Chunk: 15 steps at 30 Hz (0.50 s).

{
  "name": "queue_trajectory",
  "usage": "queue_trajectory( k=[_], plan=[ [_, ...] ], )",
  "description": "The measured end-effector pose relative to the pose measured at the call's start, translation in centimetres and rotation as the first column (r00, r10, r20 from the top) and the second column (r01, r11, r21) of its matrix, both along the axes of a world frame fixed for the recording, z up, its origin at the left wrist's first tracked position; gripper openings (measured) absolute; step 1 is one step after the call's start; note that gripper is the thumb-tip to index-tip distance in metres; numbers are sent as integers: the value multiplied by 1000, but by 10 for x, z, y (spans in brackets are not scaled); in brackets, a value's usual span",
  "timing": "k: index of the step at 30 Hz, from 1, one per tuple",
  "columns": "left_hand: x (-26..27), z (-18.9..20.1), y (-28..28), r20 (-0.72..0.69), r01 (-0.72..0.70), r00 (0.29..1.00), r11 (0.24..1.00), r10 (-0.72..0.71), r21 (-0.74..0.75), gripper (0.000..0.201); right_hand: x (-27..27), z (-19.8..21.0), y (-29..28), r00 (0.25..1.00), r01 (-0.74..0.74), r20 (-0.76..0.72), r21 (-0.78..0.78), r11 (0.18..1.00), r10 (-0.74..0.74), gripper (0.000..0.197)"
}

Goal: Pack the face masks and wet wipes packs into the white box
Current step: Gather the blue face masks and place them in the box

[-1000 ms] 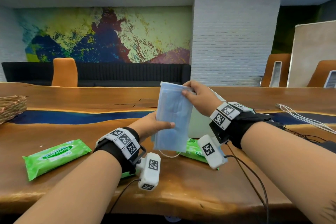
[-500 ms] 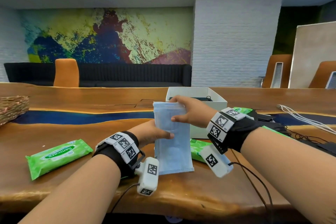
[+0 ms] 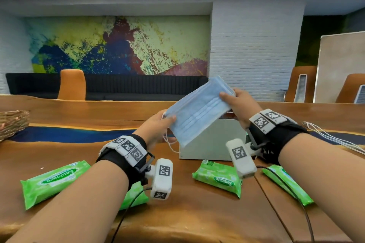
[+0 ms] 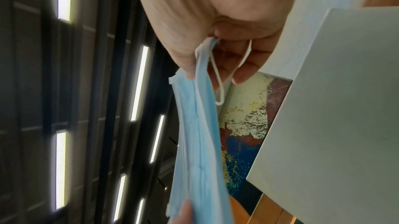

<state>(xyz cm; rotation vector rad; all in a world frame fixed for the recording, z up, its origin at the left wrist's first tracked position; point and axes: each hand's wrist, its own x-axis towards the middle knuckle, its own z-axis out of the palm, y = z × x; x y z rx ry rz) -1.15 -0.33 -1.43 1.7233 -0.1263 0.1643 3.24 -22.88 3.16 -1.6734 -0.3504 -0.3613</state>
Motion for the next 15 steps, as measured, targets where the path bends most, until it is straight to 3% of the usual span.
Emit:
queue_trajectory(
  k=[2,4,8,13,15],
  plan=[
    [5,8,-7,27,-35,999,999,36,-32,18,4,-3,-6,997,71,-10,-37,997,-72,13],
    [13,16,-15,52,-69,996,996,72,-56,15,7,-5,-13,983,180,60,-199,963,-172,16],
    [31,31,-25,172,-156,974,986,146,50,18,12,-9,-19,960,277,175,-496,823,-217,36],
    [57,49,-33,348,-245,924,945,160,218,26,28,-4,-26,966,256,133,-549,796,-220,38],
    [67,57,-37,365,-271,917,920,159,282,43,36,-1,-30,963,270,127,-502,822,-239,35]
  ],
)
